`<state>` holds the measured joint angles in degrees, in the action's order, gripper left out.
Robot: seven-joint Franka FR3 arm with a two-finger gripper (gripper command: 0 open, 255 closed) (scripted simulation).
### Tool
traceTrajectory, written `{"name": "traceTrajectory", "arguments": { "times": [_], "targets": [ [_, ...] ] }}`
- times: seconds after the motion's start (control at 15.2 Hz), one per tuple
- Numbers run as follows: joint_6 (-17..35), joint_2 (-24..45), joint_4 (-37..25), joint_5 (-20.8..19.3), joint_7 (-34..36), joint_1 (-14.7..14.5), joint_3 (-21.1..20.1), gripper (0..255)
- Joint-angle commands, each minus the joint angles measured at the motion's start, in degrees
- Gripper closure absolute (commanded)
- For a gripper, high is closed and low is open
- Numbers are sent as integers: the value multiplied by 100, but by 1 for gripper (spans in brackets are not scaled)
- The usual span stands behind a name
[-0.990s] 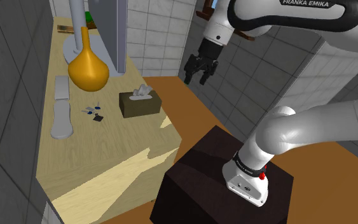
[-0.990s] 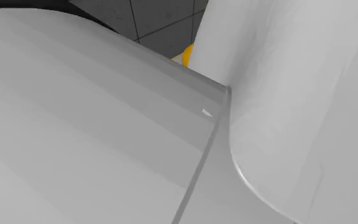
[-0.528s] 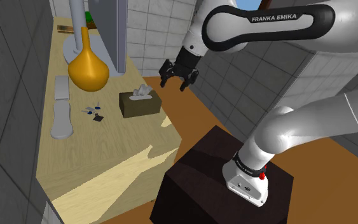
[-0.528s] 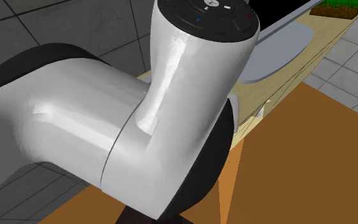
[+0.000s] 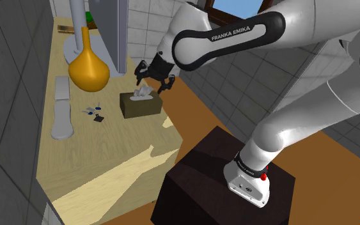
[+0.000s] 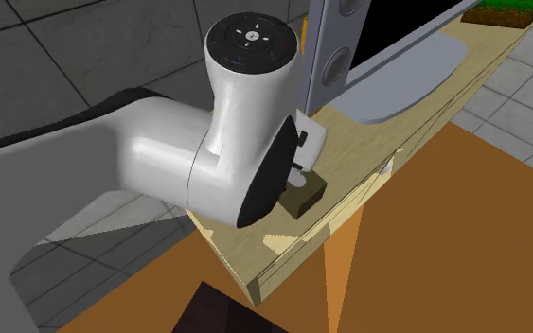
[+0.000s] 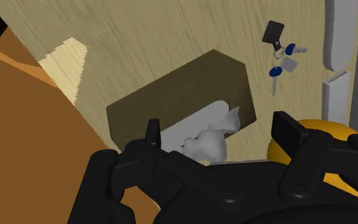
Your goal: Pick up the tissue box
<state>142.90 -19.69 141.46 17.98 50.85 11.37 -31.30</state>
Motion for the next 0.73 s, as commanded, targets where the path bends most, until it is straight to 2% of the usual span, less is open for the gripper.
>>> {"name": "traceTrajectory", "arguments": {
  "times": [0.0,0.2,0.66],
  "targets": [
    [432,438,-222,-392,743,339,-361,0],
    [906,1108,-591,-1368,2036,909,-904,0],
    [1477,1545,-365,-1956,2481,1065,-1063,0]
  ]
}}
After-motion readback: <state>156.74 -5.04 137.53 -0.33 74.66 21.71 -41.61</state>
